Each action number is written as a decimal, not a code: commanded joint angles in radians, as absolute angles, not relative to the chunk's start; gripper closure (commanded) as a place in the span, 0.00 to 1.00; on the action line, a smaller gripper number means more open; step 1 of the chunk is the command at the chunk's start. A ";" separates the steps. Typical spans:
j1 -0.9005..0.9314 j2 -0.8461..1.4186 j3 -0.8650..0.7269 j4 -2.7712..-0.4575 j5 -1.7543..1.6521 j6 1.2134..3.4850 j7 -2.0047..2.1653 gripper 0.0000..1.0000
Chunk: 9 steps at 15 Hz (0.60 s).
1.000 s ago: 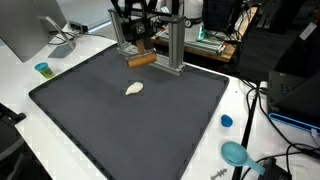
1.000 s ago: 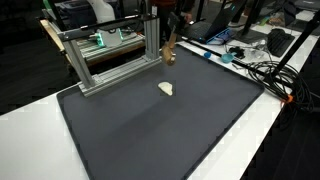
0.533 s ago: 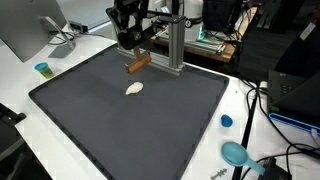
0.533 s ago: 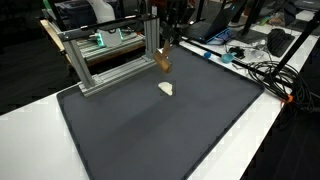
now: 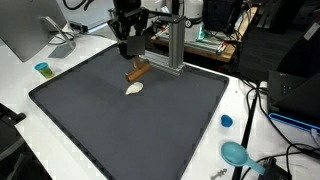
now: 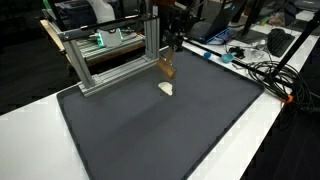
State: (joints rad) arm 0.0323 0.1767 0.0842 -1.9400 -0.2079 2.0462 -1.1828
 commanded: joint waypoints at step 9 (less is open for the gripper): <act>0.062 0.273 0.088 -1.977 -0.358 2.184 -1.080 0.78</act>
State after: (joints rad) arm 0.0476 0.2667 0.0849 -1.9624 -0.3205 2.1654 -1.1013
